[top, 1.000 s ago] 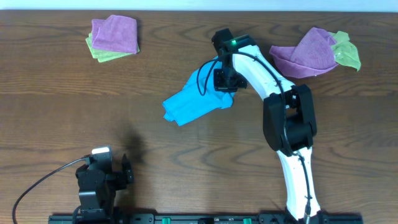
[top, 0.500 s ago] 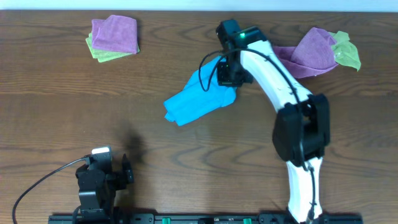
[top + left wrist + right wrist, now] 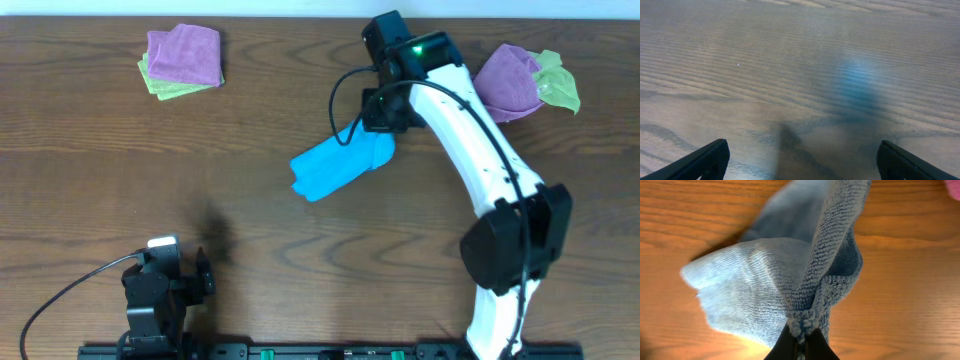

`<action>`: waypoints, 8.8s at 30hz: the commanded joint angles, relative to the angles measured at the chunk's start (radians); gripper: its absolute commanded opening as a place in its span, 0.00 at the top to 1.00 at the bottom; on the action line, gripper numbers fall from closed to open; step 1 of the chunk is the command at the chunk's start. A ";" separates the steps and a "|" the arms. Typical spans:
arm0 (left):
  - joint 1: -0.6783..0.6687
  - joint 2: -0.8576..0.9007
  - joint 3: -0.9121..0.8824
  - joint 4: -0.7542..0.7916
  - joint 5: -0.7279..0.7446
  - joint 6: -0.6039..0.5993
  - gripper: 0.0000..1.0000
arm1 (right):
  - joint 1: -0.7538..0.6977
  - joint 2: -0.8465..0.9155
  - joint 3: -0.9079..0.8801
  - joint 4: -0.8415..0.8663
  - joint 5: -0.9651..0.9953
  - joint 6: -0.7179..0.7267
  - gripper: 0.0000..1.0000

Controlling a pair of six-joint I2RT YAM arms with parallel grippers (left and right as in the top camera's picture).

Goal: Fold the cloth

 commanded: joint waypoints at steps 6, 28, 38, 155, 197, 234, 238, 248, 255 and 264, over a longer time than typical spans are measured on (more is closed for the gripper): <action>-0.003 -0.006 -0.019 -0.013 -0.025 0.007 0.05 | 0.006 -0.183 0.012 -0.035 0.034 -0.060 0.99; -0.003 -0.006 -0.019 -0.012 -0.026 0.007 0.05 | 0.004 -0.082 0.012 0.222 0.156 -0.254 0.99; -0.003 -0.006 -0.019 -0.012 -0.025 0.007 0.05 | 0.019 0.124 0.012 0.625 -0.027 -0.291 0.99; -0.003 0.196 0.242 0.080 0.263 -0.029 0.05 | 0.109 -0.085 -0.113 0.327 -0.431 -0.219 0.26; -0.012 1.783 0.930 -0.001 0.835 -0.261 0.05 | -0.113 -0.110 -0.552 0.398 -0.624 -0.275 0.37; -0.084 1.880 0.928 0.195 0.704 -0.343 0.94 | -0.113 -0.110 -0.583 0.426 -0.623 -0.276 0.37; -0.076 1.880 0.928 0.187 0.707 -0.333 0.94 | -0.113 -0.110 -0.670 0.508 -0.623 -0.243 0.37; -0.053 1.880 0.928 0.165 0.758 -0.315 0.94 | -0.111 -0.110 -0.861 0.789 -0.658 -0.100 0.41; -0.053 1.880 0.928 0.161 0.768 -0.315 0.94 | -0.084 -0.110 -0.911 0.948 -0.655 0.003 0.44; -0.053 1.880 0.928 0.161 0.794 -0.315 0.94 | -0.047 -0.105 -0.925 0.997 -0.575 0.043 0.59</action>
